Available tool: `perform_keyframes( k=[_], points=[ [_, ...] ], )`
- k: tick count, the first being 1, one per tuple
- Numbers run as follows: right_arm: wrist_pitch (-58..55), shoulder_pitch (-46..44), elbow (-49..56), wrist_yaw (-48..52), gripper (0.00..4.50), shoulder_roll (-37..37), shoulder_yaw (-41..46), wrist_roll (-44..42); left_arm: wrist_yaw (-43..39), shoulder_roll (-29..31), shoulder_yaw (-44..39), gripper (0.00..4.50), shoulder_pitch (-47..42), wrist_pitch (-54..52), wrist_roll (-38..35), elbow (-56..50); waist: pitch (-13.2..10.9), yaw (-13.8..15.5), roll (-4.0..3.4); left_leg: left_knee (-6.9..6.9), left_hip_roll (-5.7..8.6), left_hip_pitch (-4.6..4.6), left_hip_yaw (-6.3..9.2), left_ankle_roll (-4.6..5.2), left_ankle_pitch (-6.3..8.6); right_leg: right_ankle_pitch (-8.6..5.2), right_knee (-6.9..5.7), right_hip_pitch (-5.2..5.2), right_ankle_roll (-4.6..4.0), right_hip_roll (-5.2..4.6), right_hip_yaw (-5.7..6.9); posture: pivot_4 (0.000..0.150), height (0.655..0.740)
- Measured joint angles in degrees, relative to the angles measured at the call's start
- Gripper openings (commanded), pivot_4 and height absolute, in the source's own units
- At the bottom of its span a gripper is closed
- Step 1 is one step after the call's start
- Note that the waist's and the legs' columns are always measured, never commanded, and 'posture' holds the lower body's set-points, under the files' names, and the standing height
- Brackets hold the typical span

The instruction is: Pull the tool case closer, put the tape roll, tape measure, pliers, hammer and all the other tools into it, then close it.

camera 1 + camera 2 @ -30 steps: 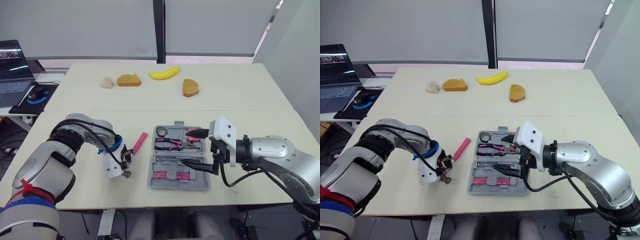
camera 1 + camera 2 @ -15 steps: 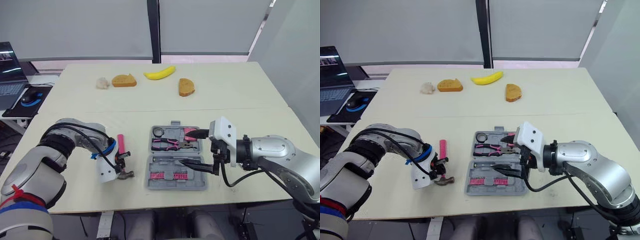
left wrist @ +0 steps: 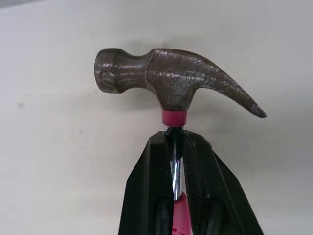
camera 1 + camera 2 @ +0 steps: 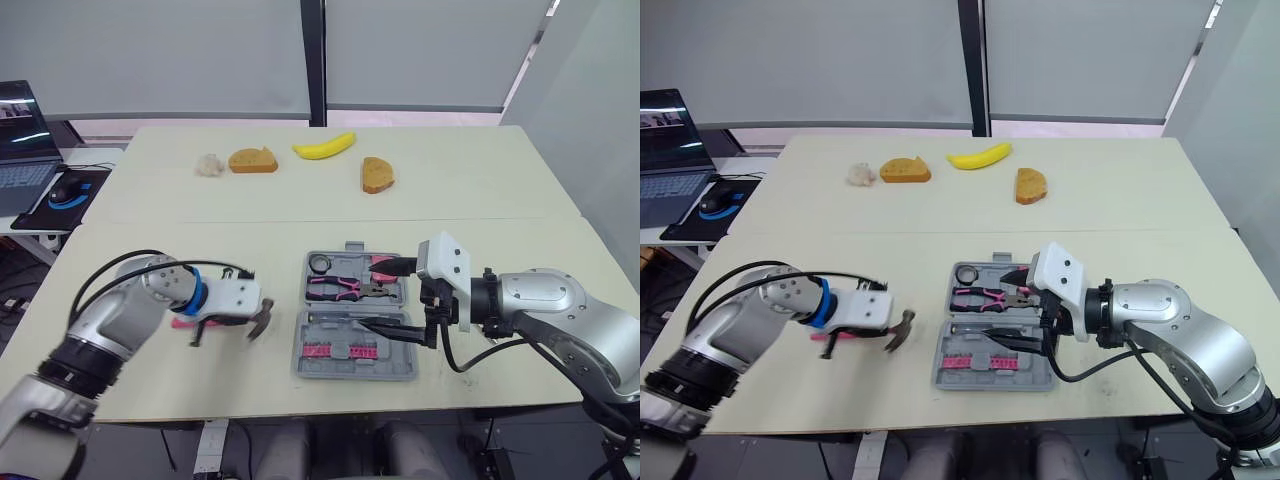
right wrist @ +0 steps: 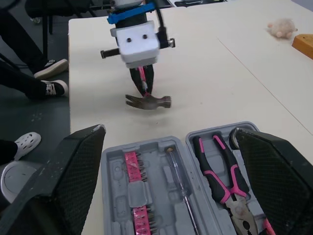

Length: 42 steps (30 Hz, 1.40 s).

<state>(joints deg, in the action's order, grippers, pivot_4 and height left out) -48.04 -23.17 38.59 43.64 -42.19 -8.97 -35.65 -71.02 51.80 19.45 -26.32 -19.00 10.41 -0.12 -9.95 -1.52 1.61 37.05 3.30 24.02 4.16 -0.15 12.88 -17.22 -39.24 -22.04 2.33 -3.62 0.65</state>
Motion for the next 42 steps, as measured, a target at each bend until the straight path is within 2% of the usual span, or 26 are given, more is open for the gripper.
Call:
perform_keyframes(
  k=[1,4,5,6,10,14,16,20,28,30,32,36,38,40,42],
  points=[
    [0.04,0.05,0.05,0.04,4.50,0.02,-0.05,0.04,1.99,-2.11,-1.73,0.06,1.00,-8.48,-0.62,-3.82,0.01,-0.07,0.03,0.00,-0.01,-0.01,0.00,0.00,0.00,0.00,0.04,0.03,0.00,0.02,-0.01,0.150,0.7400],
    [0.06,0.13,0.05,0.06,4.50,0.02,-0.06,0.18,4.17,-3.18,-2.87,0.06,1.34,-18.34,-1.13,-6.88,0.01,-0.26,0.02,-0.04,-0.07,-0.06,-0.01,0.00,0.00,0.00,0.00,0.01,-0.01,0.07,-0.03,0.150,0.7400],
    [0.23,0.21,-0.06,0.16,4.50,0.04,-0.15,0.49,8.74,-9.64,-6.82,0.06,0.21,-37.88,-1.19,-9.58,0.02,-0.25,0.00,0.00,-0.01,-0.06,-0.01,0.00,0.00,-0.01,-0.14,0.00,0.00,0.11,-0.01,0.150,0.7400],
    [0.55,0.14,-0.06,0.24,4.50,0.35,-0.43,0.58,13.13,-15.33,-10.12,0.06,-0.69,-51.24,-1.25,-10.97,0.03,-0.25,0.04,0.05,-0.01,-0.05,0.00,0.00,0.00,-0.02,-0.16,-0.01,0.03,0.11,0.00,0.150,0.7400],
    [1.07,0.08,-0.18,0.27,4.50,0.73,-1.09,0.74,24.46,-25.78,-16.02,0.06,-0.52,-68.38,-0.76,-12.60,0.03,-0.12,0.06,0.06,-0.01,-0.06,0.00,-0.01,-0.01,-0.02,-0.20,-0.01,0.03,0.08,-0.04,0.150,0.7400],
    [1.16,0.04,-0.40,0.30,4.50,0.88,-1.25,0.77,34.47,-31.81,-18.84,0.06,-0.22,-72.14,-0.79,-12.92,0.04,0.04,0.07,0.03,-0.01,-0.08,0.01,-0.04,-0.02,-0.02,-0.21,-0.02,0.02,-0.24,-0.13,0.150,0.7400],
    [1.17,0.04,-0.45,0.36,4.50,0.81,-1.25,0.79,36.77,-32.05,-18.82,0.06,-0.25,-71.50,-1.49,-12.79,0.04,0.05,0.07,0.03,-0.01,-0.09,0.01,-0.05,-0.03,-0.02,-0.20,-0.02,0.01,-0.29,-0.12,0.150,0.7400],
    [1.17,0.04,-0.49,0.41,4.50,0.72,-1.25,0.83,40.38,-30.90,-17.96,0.06,-0.26,-67.25,-3.23,-10.96,0.04,0.21,0.07,0.01,0.05,-0.09,0.01,-0.07,-0.03,-0.01,-0.19,-0.03,0.01,-0.38,-0.12,0.150,0.7400],
    [1.17,0.04,-0.60,0.57,4.50,0.33,-1.24,0.87,40.73,-25.56,-13.01,0.06,-0.90,-55.55,-5.89,-4.15,0.05,0.66,0.06,-0.01,0.08,-0.10,0.00,-0.08,-0.04,-0.01,-0.15,-0.03,0.00,-0.43,-0.12,0.150,0.7400],
    [1.17,0.04,-0.60,0.63,4.50,0.31,-1.25,0.87,40.77,-24.95,-12.64,0.75,-1.04,-53.58,-6.47,-3.18,0.05,0.84,0.06,0.00,0.08,-0.09,0.00,-0.08,-0.04,-0.01,-0.14,-0.02,0.00,-0.43,-0.12,0.150,0.7400],
    [1.17,0.03,-0.60,0.89,4.50,0.24,-1.24,0.87,40.99,-24.65,-12.63,1.16,-1.04,-52.63,-7.01,-2.27,0.05,0.96,0.06,0.00,0.09,-0.09,-0.01,-0.08,-0.04,-0.01,-0.14,-0.03,0.00,-0.44,-0.12,0.150,0.7400],
    [1.17,-0.05,-0.61,1.35,4.50,0.11,-1.25,1.00,41.51,-24.04,-12.95,2.46,-0.90,-52.70,-8.44,-2.64,0.05,1.18,0.06,0.01,0.10,-0.08,-0.01,-0.08,-0.04,-0.01,-0.13,-0.03,0.00,-0.45,-0.13,0.150,0.7400],
    [1.21,-0.14,-0.64,1.43,4.50,0.01,-1.25,1.14,41.64,-23.65,-13.67,3.03,-0.45,-53.89,-9.36,-4.20,0.05,1.19,0.06,0.00,0.10,-0.08,-0.02,-0.08,-0.04,-0.01,-0.13,-0.03,0.00,-0.45,-0.13,0.150,0.7400],
    [1.38,-0.31,-0.83,1.73,4.50,-0.07,-1.26,1.24,41.66,-22.19,-15.16,3.78,0.96,-56.44,-10.68,-8.05,0.05,1.10,0.06,-0.01,0.10,-0.09,-0.02,-0.08,-0.04,-0.01,-0.14,-0.05,0.00,-0.44,-0.16,0.150,0.7400],
    [1.56,-0.42,-1.06,2.10,4.50,-0.07,-1.31,1.38,41.70,-21.07,-16.33,4.23,2.00,-58.44,-11.40,-10.76,0.05,1.09,0.06,-0.01,0.09,-0.08,-0.01,-0.08,-0.04,-0.01,-0.14,-0.06,0.00,-0.44,-0.15,0.150,0.7400]
  ],
)
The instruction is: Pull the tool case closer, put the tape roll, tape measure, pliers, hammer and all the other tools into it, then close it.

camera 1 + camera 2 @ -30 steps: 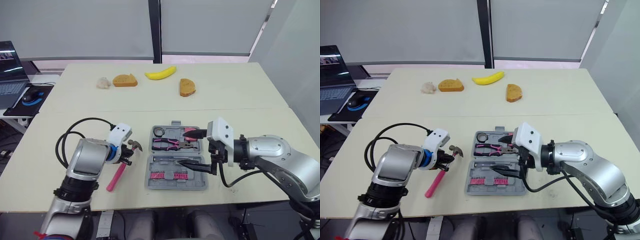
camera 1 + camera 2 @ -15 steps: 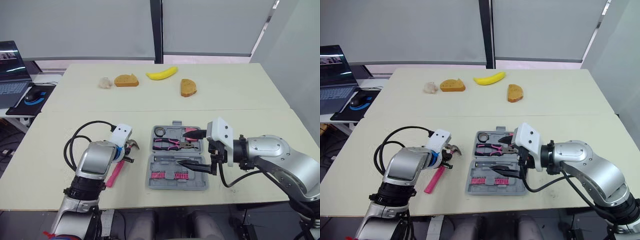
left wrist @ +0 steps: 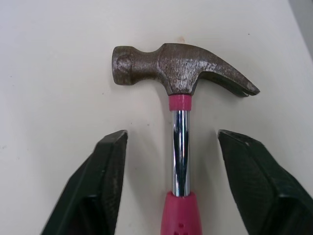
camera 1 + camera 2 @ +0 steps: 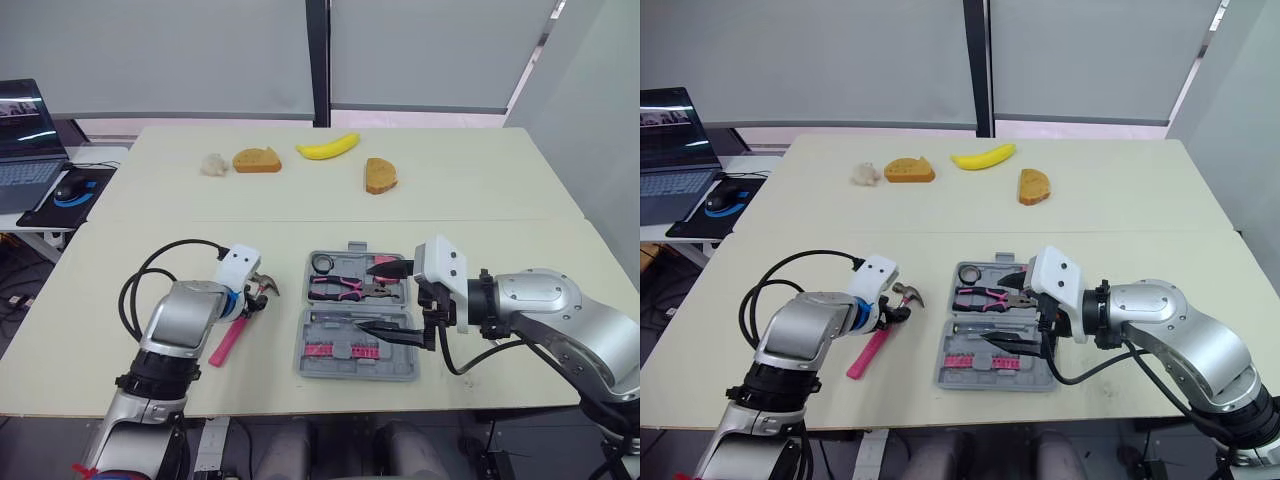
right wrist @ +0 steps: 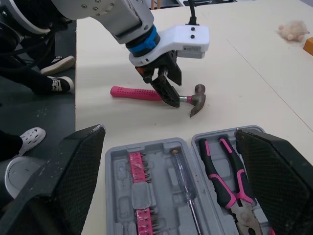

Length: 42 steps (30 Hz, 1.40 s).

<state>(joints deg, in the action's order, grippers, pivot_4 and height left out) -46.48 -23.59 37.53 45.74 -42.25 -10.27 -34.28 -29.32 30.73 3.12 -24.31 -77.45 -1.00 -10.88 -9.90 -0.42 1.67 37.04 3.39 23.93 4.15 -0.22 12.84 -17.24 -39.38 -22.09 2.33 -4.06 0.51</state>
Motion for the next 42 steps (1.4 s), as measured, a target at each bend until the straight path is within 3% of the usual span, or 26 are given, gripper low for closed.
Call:
perform_keyframes(
  k=[1,6,13,18,24,31,42],
  points=[
    [0.16,-0.05,-0.17,0.27,4.50,-0.01,-0.04,0.25,-0.05,0.63,-1.05,4.47,0.94,-1.48,-0.74,-2.18,0.00,-0.02,0.00,0.00,0.00,0.00,-0.01,0.00,0.00,0.00,0.00,0.00,0.00,0.00,-0.01,0.150,0.7400],
    [1.54,-0.57,-1.38,0.79,4.50,0.57,-0.57,1.47,-2.56,2.44,-10.79,4.47,7.39,-7.87,-6.44,-15.85,0.02,0.00,-0.03,-0.03,0.00,-0.01,-0.02,0.00,0.00,0.00,0.08,0.03,0.00,0.00,-0.02,0.150,0.7400],
    [3.89,-1.95,-4.01,2.79,4.50,2.31,-2.54,2.87,-7.95,3.49,-21.64,4.47,24.23,5.54,-12.78,-23.03,0.02,0.29,-0.04,-0.07,-0.09,-0.04,-0.02,-0.01,0.01,0.04,0.31,0.08,-0.10,-0.03,0.04,0.150,0.7400],
    [4.67,-2.36,-4.33,3.30,4.50,2.82,-2.90,3.89,-9.62,1.38,-26.98,4.47,26.83,14.34,-16.86,-21.06,0.03,1.12,-0.02,-0.05,-0.05,-0.04,0.00,0.00,0.02,0.05,0.40,0.02,-0.10,-0.10,0.11,0.150,0.7400],
    [4.60,-2.27,-4.30,3.77,4.50,2.65,-2.84,3.96,-8.84,0.70,-24.60,4.47,27.25,22.57,-17.72,-15.32,0.03,0.95,-0.02,-0.08,-0.06,-0.04,-0.02,0.00,0.02,0.05,0.37,0.12,-0.11,-0.09,0.10,0.150,0.7400],
    [3.99,-2.17,-4.00,2.74,4.50,2.60,-2.72,3.93,-5.00,-2.80,-14.49,4.47,22.31,34.89,-13.82,-4.24,0.04,0.92,-0.01,-0.09,-0.04,-0.04,-0.02,0.00,0.02,0.06,0.37,0.12,-0.11,-0.09,0.09,0.150,0.7400],
    [2.60,-2.18,-3.76,1.88,4.50,1.98,-2.05,3.89,1.26,-7.28,-7.92,4.47,17.91,44.78,-8.94,9.50,0.04,0.50,-0.01,-0.09,-0.05,-0.03,-0.01,0.00,0.02,0.06,0.34,0.11,-0.11,-0.06,0.10,0.150,0.7400]
  ],
)
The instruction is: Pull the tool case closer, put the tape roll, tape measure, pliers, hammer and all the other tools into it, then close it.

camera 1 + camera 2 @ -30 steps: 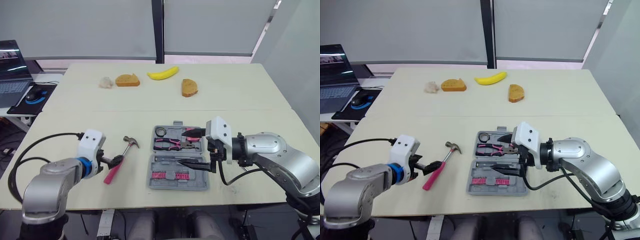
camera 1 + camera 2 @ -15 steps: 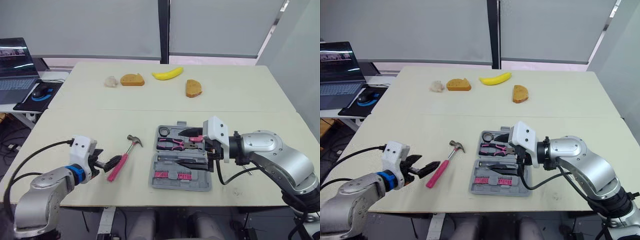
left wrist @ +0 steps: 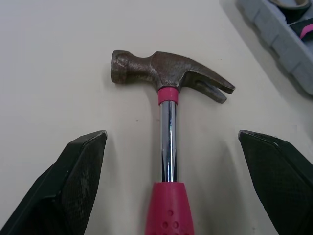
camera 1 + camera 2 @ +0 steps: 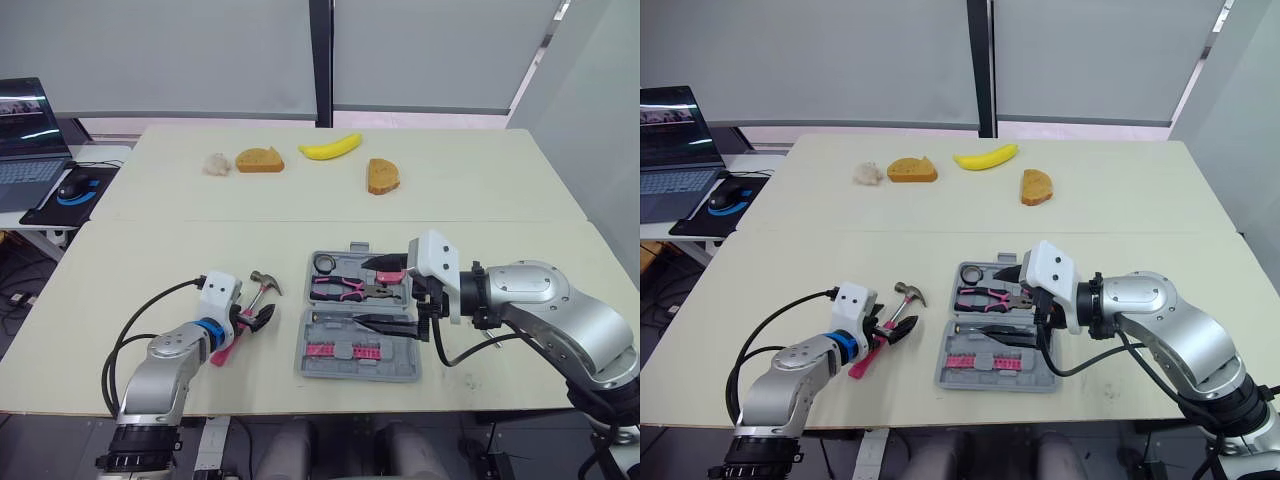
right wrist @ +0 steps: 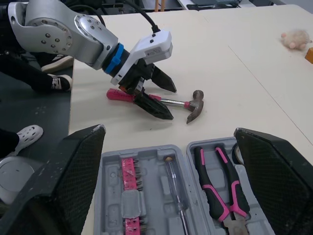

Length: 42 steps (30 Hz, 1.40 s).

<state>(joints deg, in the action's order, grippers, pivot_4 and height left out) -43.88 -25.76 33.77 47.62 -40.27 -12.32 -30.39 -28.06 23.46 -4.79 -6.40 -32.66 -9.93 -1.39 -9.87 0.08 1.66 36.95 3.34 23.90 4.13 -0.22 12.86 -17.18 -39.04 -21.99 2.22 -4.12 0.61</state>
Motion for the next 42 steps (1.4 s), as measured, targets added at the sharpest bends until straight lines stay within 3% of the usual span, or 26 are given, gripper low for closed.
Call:
perform_keyframes(
  k=[3,5,18,25,31,33,37,42],
  points=[
    [-0.33,0.00,0.00,-0.23,4.50,-0.03,0.01,-0.01,-0.01,-0.08,0.30,4.47,-0.91,2.10,0.22,2.05,0.00,-0.03,0.00,0.00,0.00,0.00,0.01,0.00,0.00,0.00,0.00,0.00,0.00,0.00,0.01,0.150,0.7400],
    [-0.34,-0.03,0.00,-0.25,4.50,-0.03,0.01,0.00,-0.06,-0.32,0.44,4.09,-1.77,3.38,0.23,3.71,0.00,-0.04,0.00,0.01,0.01,-0.01,0.00,0.00,0.00,0.00,0.00,0.01,0.00,0.00,0.00,0.150,0.7400],
    [-0.36,-0.16,0.00,-0.58,4.50,0.03,0.11,0.02,-0.21,-2.11,0.99,0.10,-6.54,9.35,1.10,12.29,0.03,0.14,-0.02,0.02,0.06,-0.01,0.02,0.00,0.00,0.01,0.00,0.06,0.01,-0.02,0.02,0.150,0.7400],
    [-0.36,-0.23,0.00,-0.32,4.50,-0.15,0.11,0.10,-1.12,-1.49,1.41,0.08,-6.08,8.57,1.19,10.96,0.08,-0.01,-0.09,0.03,0.05,-0.01,0.03,0.00,0.00,0.01,0.00,0.07,0.01,-0.01,0.02,0.150,0.7400],
    [-0.05,0.30,-0.39,0.21,4.50,-4.08,2.26,0.92,-7.81,10.98,6.82,0.08,-4.66,0.24,2.91,-5.45,0.02,-0.09,-0.03,-0.01,0.02,0.05,0.03,0.00,-0.01,0.00,0.02,-0.02,0.01,0.00,0.00,0.150,0.7400],
    [0.78,1.34,-0.65,1.25,4.50,-6.23,2.71,1.65,-10.98,15.67,9.18,0.08,-6.39,-3.55,3.16,-12.66,0.02,0.08,-0.03,0.00,0.06,0.06,0.02,0.00,0.00,0.01,0.05,0.01,0.01,-0.02,-0.01,0.150,0.7400],
    [1.89,3.22,-1.36,2.43,4.50,-8.33,3.40,2.66,-16.62,19.43,12.26,0.08,-12.48,-15.82,-1.83,-21.80,0.01,-0.09,-0.03,-0.01,0.04,0.05,0.01,0.01,0.00,0.00,0.03,0.03,0.01,0.01,0.00,0.150,0.7400],
    [2.19,5.07,-1.37,3.52,4.50,-10.37,5.00,2.66,-20.07,20.29,19.63,0.08,-20.51,-29.19,-6.81,-26.68,0.00,-0.37,-0.02,0.00,0.00,0.04,0.02,0.01,0.00,-0.01,0.01,0.05,0.03,0.10,0.01,0.150,0.7400]
  ],
)
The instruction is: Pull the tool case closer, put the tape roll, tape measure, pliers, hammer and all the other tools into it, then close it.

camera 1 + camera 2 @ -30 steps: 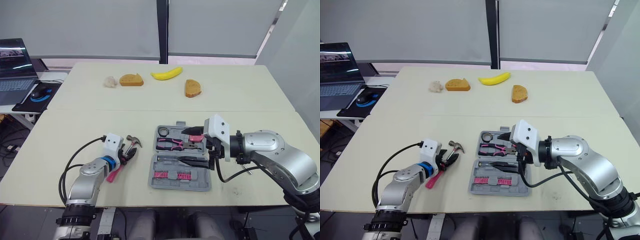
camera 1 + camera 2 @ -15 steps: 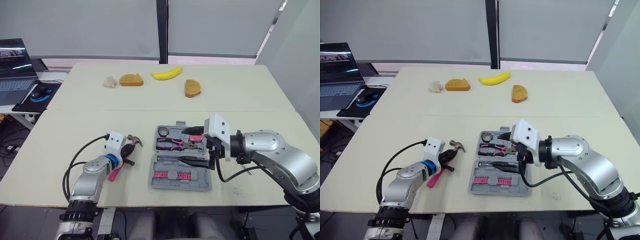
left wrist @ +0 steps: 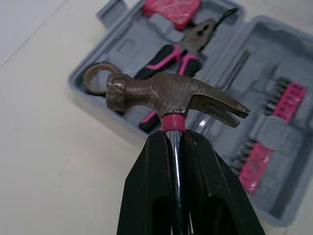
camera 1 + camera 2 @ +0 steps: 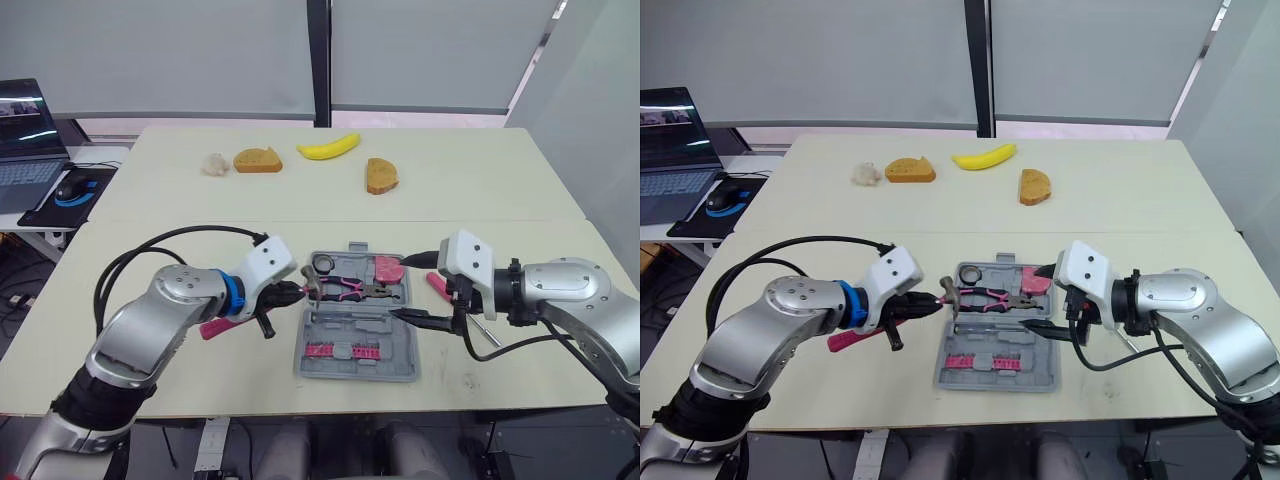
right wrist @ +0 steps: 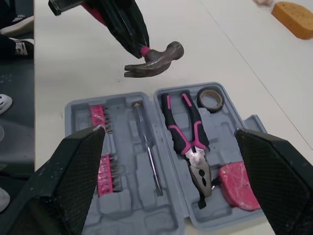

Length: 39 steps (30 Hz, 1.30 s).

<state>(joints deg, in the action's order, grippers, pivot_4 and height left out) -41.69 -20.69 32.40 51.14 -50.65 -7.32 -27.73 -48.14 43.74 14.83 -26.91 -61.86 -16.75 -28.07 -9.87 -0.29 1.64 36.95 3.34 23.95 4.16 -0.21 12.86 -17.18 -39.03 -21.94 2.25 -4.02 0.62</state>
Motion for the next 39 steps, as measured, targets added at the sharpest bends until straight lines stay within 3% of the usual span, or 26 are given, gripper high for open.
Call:
perform_keyframes(
  k=[5,13,19,39],
  points=[
    [-0.76,1.21,0.78,0.12,4.50,-1.27,1.70,-0.53,0.45,-5.29,12.91,0.08,-6.98,-4.59,0.06,-0.52,-0.03,0.15,0.03,0.04,0.04,-0.01,0.00,0.01,0.00,0.00,0.03,0.11,0.01,0.00,0.01,0.150,0.7400],
    [-3.76,7.40,5.04,0.00,4.50,-5.68,3.96,-0.58,3.86,-15.14,25.66,0.08,-11.75,-4.93,2.99,6.97,-0.05,0.33,0.05,0.08,0.08,0.00,0.02,0.02,0.00,-0.02,0.06,0.19,0.02,-0.03,0.02,0.150,0.7400],
    [-5.99,14.25,7.95,-0.55,4.50,-8.18,6.33,-0.58,5.87,-21.03,27.89,0.08,-12.54,-0.90,4.95,12.38,-0.04,0.30,0.04,0.06,0.04,-0.05,0.04,0.01,0.00,-0.03,0.05,0.21,0.03,-0.03,0.03,0.150,0.7400],
    [-9.69,17.89,12.00,-5.08,4.50,-7.29,10.50,-2.79,4.66,-24.14,32.11,0.08,-13.46,9.43,13.18,22.74,-0.04,0.37,0.04,0.08,0.07,-0.05,0.07,0.01,0.00,-0.03,0.05,0.23,0.04,-0.04,0.06,0.150,0.7400]
  ],
)
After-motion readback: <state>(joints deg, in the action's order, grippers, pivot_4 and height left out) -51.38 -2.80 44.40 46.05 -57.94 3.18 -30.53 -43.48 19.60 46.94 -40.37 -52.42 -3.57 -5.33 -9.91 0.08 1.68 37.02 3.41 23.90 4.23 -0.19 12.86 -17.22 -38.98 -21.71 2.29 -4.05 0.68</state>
